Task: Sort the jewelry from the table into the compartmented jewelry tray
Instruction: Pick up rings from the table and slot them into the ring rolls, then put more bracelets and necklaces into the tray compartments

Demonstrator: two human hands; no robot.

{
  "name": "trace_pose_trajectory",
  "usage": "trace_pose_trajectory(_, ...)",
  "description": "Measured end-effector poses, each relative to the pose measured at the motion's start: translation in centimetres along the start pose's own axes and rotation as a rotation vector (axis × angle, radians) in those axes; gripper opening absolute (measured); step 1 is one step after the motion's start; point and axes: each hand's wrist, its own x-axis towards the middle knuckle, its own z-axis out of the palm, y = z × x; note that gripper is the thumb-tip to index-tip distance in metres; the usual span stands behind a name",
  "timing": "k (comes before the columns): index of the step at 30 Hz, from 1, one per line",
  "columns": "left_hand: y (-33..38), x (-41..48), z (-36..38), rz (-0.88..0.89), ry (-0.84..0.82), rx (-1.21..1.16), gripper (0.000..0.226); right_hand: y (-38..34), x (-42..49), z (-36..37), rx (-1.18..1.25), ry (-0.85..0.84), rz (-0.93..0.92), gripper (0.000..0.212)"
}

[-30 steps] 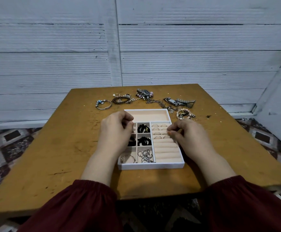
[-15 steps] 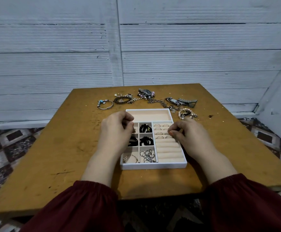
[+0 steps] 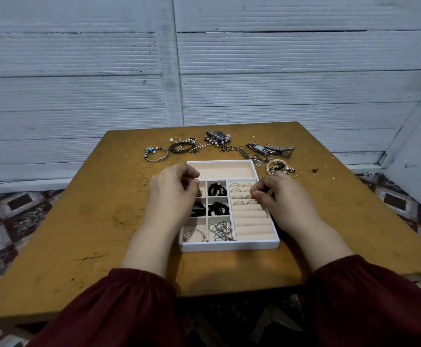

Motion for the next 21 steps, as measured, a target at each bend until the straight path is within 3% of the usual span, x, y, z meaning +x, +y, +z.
trace_pose_trajectory(8, 0.5, 0.0, 0.3, 0.016, -0.008, -0.012, 0.013, 0.2, -0.4, -0.4, 0.072, 0.04, 0.002, 0.005)
trace_pose_trajectory(16, 2.7, 0.2, 2.1, 0.072, -0.059, -0.093, 0.013, 2.0, 0.0, -0.8, 0.324, 0.146, 0.083, 0.015)
trace_pose_trajectory(21, 3.8, 0.8, 3.9, 0.09, -0.104, -0.157, 0.016, 3.5, 0.7, -1.5, 0.338, 0.211, 0.137, 0.008)
